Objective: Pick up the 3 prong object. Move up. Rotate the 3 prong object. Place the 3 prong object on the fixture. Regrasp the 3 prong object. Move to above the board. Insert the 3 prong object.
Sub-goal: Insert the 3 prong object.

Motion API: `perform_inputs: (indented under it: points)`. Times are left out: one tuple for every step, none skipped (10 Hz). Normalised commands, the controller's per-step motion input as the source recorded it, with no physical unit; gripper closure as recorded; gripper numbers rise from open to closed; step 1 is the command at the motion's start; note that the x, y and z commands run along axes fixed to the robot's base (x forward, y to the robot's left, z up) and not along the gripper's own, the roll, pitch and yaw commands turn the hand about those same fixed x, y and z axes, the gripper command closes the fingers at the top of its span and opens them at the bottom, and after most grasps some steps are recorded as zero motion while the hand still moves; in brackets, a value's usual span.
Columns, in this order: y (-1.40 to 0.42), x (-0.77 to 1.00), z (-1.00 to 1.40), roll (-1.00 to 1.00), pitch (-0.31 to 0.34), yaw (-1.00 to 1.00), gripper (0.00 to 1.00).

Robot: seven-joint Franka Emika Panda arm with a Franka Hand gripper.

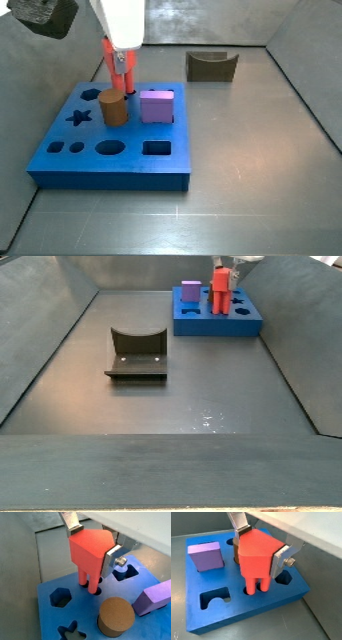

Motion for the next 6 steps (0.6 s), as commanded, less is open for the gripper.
perform_inputs:
  points:
    - [0.0, 0.01, 0.0, -0.01, 0.0, 0.0, 1.0]
    - [-0.25, 0.15, -0.2, -0.01, 0.0, 0.0, 1.0]
    - [0.0, 0.0, 0.0, -0.01, 0.0, 0.0, 1.0]
    - [0.0, 0.0, -0.07, 0.0, 0.0, 0.0, 1.0]
    - [0.24, 0.07, -0.28, 0.0, 0.0, 0.0, 1.0]
    - [0.07, 0.0, -0.05, 0.0, 0.0, 0.0, 1.0]
